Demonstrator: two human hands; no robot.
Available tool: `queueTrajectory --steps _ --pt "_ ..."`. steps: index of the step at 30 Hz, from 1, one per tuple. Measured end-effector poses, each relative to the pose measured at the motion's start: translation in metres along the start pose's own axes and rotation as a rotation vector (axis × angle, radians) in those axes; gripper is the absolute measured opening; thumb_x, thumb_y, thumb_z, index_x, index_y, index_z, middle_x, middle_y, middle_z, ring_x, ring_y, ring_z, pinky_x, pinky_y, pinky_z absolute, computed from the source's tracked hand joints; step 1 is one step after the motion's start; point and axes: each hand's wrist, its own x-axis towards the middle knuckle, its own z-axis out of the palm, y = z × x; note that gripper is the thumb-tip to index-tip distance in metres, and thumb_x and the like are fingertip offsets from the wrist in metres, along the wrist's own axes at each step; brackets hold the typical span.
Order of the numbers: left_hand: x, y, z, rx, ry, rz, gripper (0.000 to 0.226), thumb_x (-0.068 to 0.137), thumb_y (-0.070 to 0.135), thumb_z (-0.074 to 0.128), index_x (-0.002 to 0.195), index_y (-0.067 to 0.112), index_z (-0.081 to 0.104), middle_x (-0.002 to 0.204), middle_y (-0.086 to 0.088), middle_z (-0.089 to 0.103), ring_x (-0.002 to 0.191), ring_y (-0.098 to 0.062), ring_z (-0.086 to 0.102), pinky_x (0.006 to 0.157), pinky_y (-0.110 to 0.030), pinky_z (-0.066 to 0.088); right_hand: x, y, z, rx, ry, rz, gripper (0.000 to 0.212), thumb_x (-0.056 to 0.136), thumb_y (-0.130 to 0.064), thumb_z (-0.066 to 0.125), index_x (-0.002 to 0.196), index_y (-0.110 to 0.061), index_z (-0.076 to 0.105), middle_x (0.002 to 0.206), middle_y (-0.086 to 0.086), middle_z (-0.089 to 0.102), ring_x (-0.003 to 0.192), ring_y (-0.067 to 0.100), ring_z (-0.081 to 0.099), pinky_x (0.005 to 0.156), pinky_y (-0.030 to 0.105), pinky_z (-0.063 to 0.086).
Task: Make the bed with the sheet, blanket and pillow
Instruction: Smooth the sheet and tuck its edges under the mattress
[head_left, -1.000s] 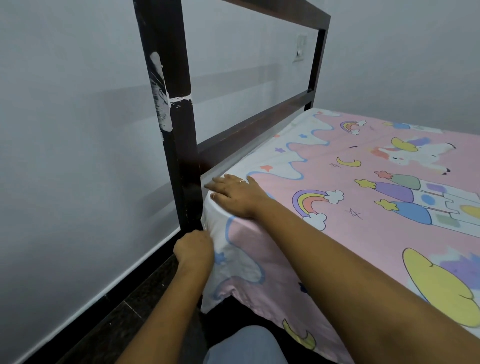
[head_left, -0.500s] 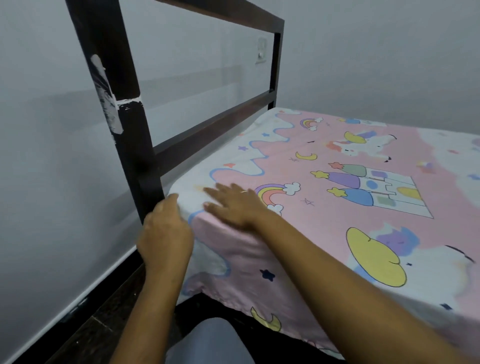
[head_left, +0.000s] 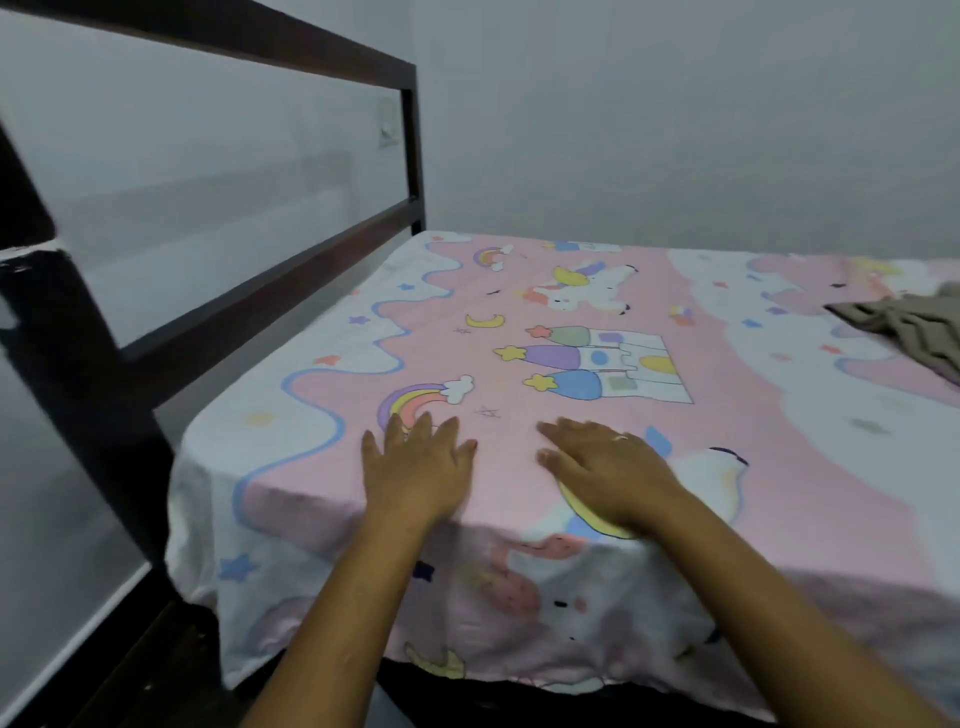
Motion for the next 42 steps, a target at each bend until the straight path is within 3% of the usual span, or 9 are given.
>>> queueTrajectory --steps 10,15,21,26,29,32,35,39,42 --pt "-0.018 0.179 0.036 0.026 -0.109 0.519 0.057 0.098 0.053 0.016 0.150 0.030 0.013 0.159 -0.004 0.009 0.145 -0.032 0.005 0.115 -0.053 0.004 -0.138 0.194 -0.033 -0.037 0.162 0.640 0.052 0.095 -0.061 0.019 0.145 -0.046 0.024 0.156 -0.015 0.022 0.144 0.012 0.020 0.118 0.041 0.014" --pt "-0.021 0.238 0.048 0.019 -0.162 0.644 0.059 0.097 0.056 0.014 0.150 0.031 0.010 0.159 -0.005 0.007 0.146 -0.031 0.002 0.114 -0.055 0.003 -0.152 0.232 -0.043 -0.061 0.194 0.864 0.048 0.099 -0.051 0.020 0.142 -0.037 0.035 0.154 -0.008 0.028 0.142 0.021 0.025 0.115 0.052 0.013" --pt "-0.003 0.301 0.055 -0.002 -0.255 0.739 0.052 0.100 0.044 0.015 0.150 0.030 0.009 0.160 0.002 0.004 0.146 -0.026 0.003 0.115 -0.055 0.006 -0.101 0.211 -0.039 -0.033 0.156 0.671 0.047 0.101 -0.048 0.020 0.143 -0.037 0.036 0.153 -0.008 0.031 0.140 0.018 0.028 0.113 0.050 0.014" --pt "0.004 0.346 0.059 0.004 -0.303 0.783 0.053 0.101 0.040 0.014 0.152 0.029 0.006 0.160 0.005 0.002 0.147 -0.026 -0.001 0.116 -0.056 0.005 -0.126 0.234 -0.037 -0.032 0.209 0.585 0.045 0.102 -0.043 0.021 0.144 -0.037 0.036 0.153 -0.010 0.031 0.141 0.016 0.027 0.114 0.044 0.018" --pt "-0.005 0.380 0.060 0.041 -0.337 0.881 0.056 0.100 0.049 0.014 0.151 0.031 0.003 0.160 0.005 -0.002 0.147 -0.024 -0.002 0.117 -0.052 0.002 -0.174 0.286 -0.043 -0.047 0.256 0.697 0.043 0.101 -0.048 0.025 0.143 -0.044 0.034 0.155 -0.014 0.027 0.143 0.014 0.022 0.116 0.041 0.014" --pt "-0.016 0.418 0.070 0.064 -0.325 0.971 0.058 0.099 0.051 0.014 0.151 0.029 0.001 0.160 0.005 -0.003 0.147 -0.023 -0.003 0.117 -0.050 0.002 -0.229 0.357 -0.051 -0.006 0.293 0.956 0.042 0.100 -0.049 0.022 0.143 -0.050 0.028 0.157 -0.017 0.019 0.145 0.013 0.015 0.117 0.045 0.010" --pt "-0.017 0.459 0.079 0.069 -0.348 1.019 0.058 0.099 0.050 0.011 0.151 0.029 -0.002 0.160 0.005 -0.005 0.147 -0.023 -0.005 0.117 -0.050 0.001 -0.254 0.403 -0.069 0.032 0.278 1.191 0.046 0.101 -0.048 0.019 0.147 -0.044 0.023 0.159 -0.012 0.010 0.147 0.019 0.006 0.117 0.052 0.005" --pt "0.000 0.528 0.094 0.017 -0.389 1.078 0.053 0.101 0.043 0.014 0.152 0.031 0.005 0.160 0.007 -0.001 0.147 -0.022 -0.001 0.116 -0.050 0.002 -0.211 0.393 -0.074 -0.032 0.328 0.935 0.046 0.102 -0.041 0.021 0.148 -0.037 0.025 0.160 -0.008 0.010 0.147 0.016 0.007 0.117 0.050 0.003" --pt "0.016 0.563 0.105 0.021 -0.397 1.131 0.052 0.101 0.036 0.016 0.152 0.030 0.006 0.159 0.010 -0.003 0.147 -0.019 -0.004 0.117 -0.048 0.001 -0.206 0.393 -0.058 0.034 0.340 0.805 0.044 0.102 -0.041 0.022 0.146 -0.039 0.028 0.155 -0.013 0.027 0.144 0.011 0.018 0.118 0.043 0.005"
